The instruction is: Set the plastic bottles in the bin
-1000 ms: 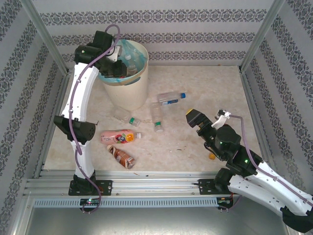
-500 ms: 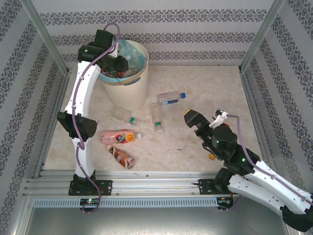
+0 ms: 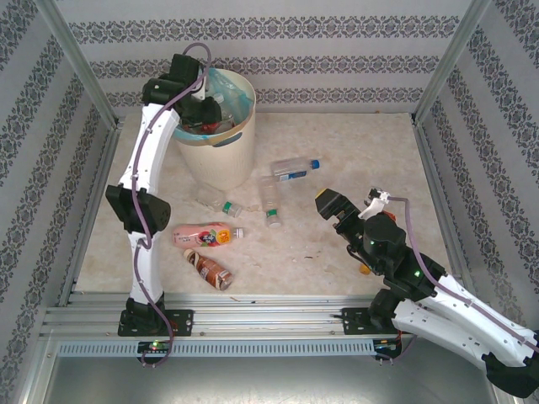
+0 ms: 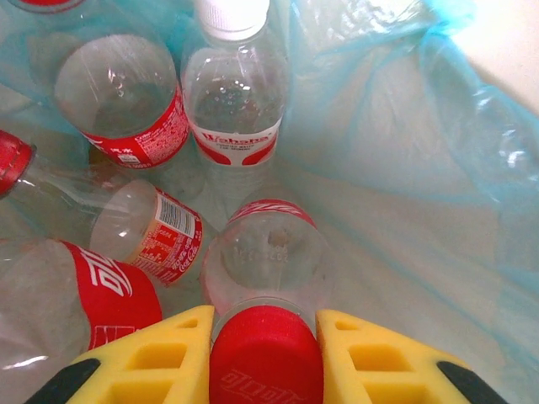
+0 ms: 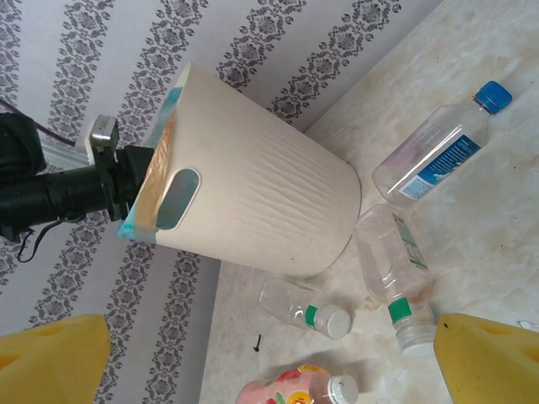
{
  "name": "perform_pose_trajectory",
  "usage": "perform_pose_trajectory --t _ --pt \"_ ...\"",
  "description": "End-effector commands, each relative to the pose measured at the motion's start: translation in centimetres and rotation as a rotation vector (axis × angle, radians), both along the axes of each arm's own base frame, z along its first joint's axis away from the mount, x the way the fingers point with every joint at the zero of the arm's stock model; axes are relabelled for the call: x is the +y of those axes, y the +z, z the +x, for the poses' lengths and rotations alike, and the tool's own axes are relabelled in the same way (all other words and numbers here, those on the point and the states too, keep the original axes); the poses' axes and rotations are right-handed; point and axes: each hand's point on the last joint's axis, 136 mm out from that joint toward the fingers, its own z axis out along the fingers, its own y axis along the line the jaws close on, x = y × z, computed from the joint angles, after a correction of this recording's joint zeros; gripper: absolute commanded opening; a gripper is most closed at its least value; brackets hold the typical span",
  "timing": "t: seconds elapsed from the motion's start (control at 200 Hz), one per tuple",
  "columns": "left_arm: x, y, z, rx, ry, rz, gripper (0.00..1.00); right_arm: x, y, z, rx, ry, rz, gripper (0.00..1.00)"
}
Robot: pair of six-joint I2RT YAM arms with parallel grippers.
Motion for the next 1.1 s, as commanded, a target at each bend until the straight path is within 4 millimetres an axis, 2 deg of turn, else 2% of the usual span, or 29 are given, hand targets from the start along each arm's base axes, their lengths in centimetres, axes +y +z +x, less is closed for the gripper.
perform_pose_trajectory --t 0.0,0.08,0.26,0.345,0.465,0.605,0.729,0.844,0.969,1.094 --pt "2.9 -4.0 0.3 0.093 0.058 0.138 0.28 0.2 -0.5 -0.1 0.018 0.010 0.011 0.98" --pt "3.3 -4.6 0.4 0.103 0.058 0.166 0.28 0.4 -0.6 -0.1 0.023 0.013 0.011 0.98" --pt "3.1 -4.5 0.7 0.091 0.042 0.167 0.28 0.7 -0.8 0.0 0.031 0.019 0.009 0.98" --pt "2.7 -3.9 0.8 0.076 0.032 0.147 0.32 0.9 -0.7 0.0 0.034 0.026 0.010 0.98" --pt "1.8 -0.8 0.9 0.004 0.019 0.080 0.42 1.1 -0.6 0.1 0.036 0.030 0.006 0.98" --pt "0.9 5.7 0.2 -0.157 0.014 -0.017 0.53 1.3 -0.2 0.1 0.027 0.041 -0.016 0.98" --pt "1.0 12.2 -1.6 -0.321 0.015 -0.061 0.58 1.6 0.3 0.2 0.013 0.067 -0.089 0.98" --pt "2.0 16.6 -4.0 -0.429 0.028 -0.037 0.58 1.7 0.7 0.3 0.009 0.101 -0.230 0.98" --pt "2.6 18.6 -7.2 -0.490 0.019 0.001 0.58 0.1 0.3 0.4 0.047 0.073 -0.418 0.98" --pt "1.2 18.5 -10.5 -0.572 -0.059 0.013 0.58 -3.4 -1.4 0.3 0.133 -0.003 -0.626 0.98"
